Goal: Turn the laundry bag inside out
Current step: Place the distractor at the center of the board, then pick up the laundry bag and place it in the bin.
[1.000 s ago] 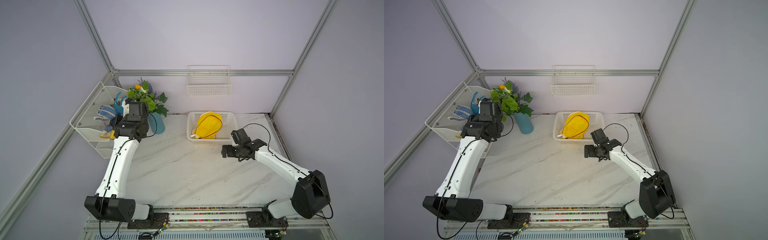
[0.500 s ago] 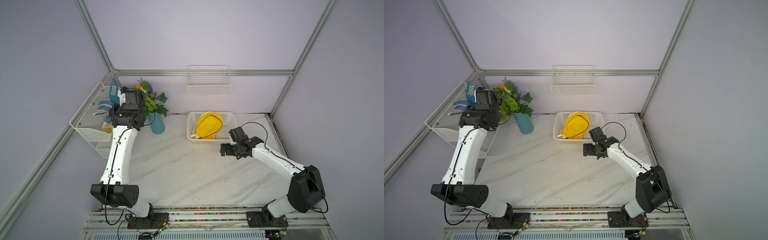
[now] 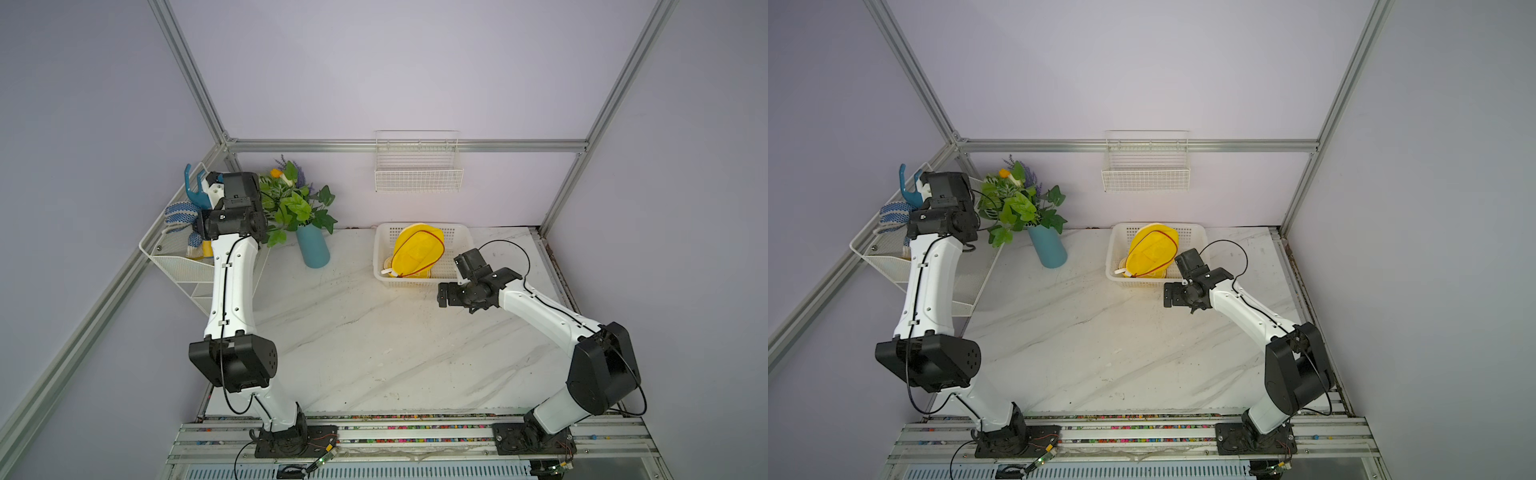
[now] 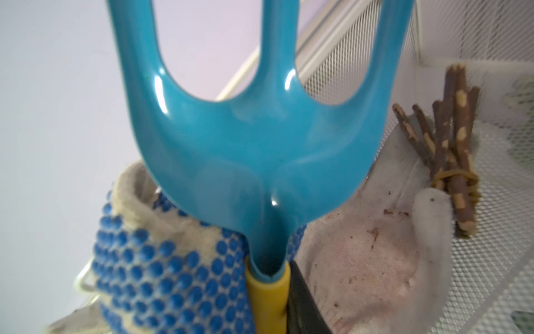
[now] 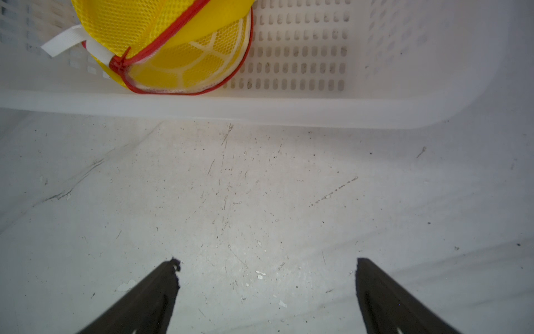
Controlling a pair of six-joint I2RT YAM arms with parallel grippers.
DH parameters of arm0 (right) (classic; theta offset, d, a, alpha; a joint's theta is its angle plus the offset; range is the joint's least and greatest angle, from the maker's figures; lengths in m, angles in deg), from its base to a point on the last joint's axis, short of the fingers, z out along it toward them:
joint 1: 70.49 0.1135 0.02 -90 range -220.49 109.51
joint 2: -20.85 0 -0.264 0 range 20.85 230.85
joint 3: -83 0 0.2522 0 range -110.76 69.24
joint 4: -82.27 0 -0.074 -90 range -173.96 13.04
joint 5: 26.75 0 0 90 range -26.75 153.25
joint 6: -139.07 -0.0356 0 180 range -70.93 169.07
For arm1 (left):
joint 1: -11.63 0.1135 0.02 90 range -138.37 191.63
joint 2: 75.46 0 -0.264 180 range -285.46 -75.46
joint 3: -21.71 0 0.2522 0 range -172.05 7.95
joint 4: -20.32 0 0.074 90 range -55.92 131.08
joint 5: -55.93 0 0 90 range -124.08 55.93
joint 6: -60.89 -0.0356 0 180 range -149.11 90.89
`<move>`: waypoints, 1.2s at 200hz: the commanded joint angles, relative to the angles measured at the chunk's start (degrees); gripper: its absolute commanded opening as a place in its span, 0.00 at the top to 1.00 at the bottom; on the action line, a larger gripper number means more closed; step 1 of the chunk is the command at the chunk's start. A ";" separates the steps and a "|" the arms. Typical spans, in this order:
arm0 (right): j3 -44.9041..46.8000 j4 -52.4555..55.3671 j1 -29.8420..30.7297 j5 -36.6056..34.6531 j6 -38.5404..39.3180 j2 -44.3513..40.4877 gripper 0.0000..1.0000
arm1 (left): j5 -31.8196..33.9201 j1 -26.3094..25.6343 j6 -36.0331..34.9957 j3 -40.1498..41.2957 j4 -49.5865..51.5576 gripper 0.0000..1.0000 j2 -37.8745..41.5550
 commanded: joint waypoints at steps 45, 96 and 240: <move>-1.99 1.75 -0.27 -1.07 -0.88 0.67 0.00 | -17.47 -1.83 6.73 -1.67 4.03 0.00 4.50; -4.86 2.73 -0.25 -1.84 -0.23 1.20 0.00 | -22.64 -8.48 12.08 -0.17 5.08 0.00 12.55; -51.48 7.86 -2.09 -13.11 -0.34 38.19 0.00 | -43.67 -31.60 34.08 18.11 2.21 0.04 17.42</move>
